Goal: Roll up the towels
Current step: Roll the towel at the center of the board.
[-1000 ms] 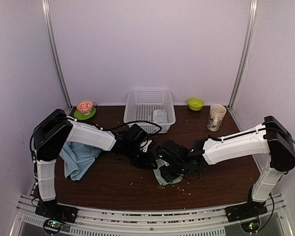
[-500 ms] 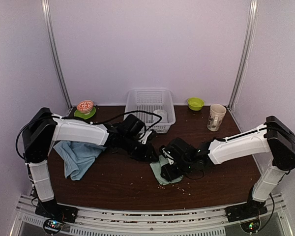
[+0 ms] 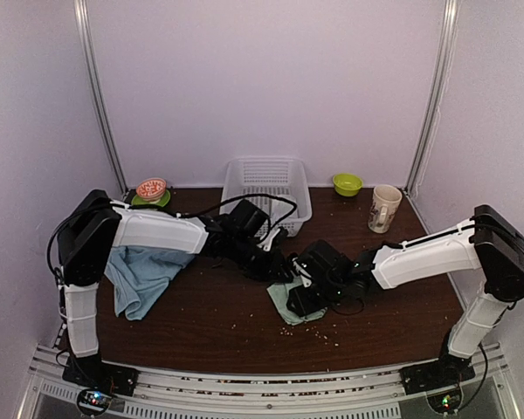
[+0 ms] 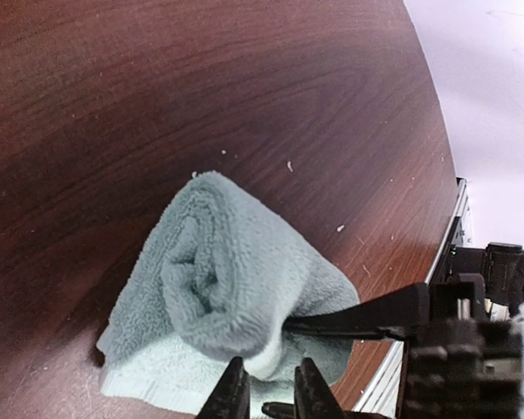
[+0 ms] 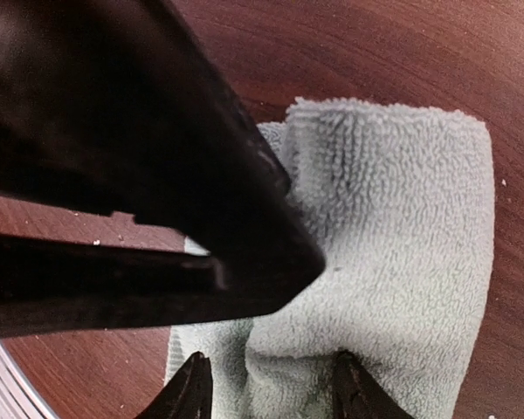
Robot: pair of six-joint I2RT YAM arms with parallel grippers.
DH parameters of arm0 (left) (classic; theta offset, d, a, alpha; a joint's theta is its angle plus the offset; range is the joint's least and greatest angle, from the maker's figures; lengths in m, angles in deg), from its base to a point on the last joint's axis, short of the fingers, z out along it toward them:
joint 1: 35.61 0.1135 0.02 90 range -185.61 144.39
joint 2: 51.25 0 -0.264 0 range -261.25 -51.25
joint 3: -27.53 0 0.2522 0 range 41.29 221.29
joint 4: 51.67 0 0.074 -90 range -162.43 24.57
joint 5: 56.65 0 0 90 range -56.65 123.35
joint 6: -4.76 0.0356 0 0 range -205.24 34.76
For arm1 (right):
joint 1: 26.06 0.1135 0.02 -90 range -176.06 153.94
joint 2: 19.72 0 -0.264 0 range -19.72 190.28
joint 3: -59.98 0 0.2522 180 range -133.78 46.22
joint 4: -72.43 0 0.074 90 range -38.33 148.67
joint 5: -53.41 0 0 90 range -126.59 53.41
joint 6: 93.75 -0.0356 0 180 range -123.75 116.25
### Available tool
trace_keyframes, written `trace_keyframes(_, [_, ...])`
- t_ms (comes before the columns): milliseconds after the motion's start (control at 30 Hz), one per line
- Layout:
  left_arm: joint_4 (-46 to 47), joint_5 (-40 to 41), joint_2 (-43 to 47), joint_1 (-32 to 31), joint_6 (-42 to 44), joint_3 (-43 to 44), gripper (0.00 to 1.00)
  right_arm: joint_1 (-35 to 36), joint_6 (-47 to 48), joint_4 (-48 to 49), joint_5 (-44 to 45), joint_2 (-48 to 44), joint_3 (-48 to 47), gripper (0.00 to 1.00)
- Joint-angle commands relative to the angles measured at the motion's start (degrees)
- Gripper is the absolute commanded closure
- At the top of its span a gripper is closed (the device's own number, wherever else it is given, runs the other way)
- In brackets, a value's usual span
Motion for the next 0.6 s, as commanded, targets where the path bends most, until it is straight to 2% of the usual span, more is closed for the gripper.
trace_keyframes(0, [7.3, -2.8, -2.2, -0.1, -2.5, 1.5, 0.82, 0.2, 1.2, 0.1, -1.5, 0.1, 0.7, 0.52])
trace_keyframes(167, [11.2, -3.0, -4.7, -0.1, -5.3, 1.3, 0.81, 0.2, 1.6, 0.2, -2.2, -0.3, 0.8, 0.52])
trace_keyframes(567, [11.4, -0.1, -8.0, 0.8, -10.6, -0.6, 0.83, 0.1, 2.3, -2.4, -0.9, -4.0, 0.6, 0.44])
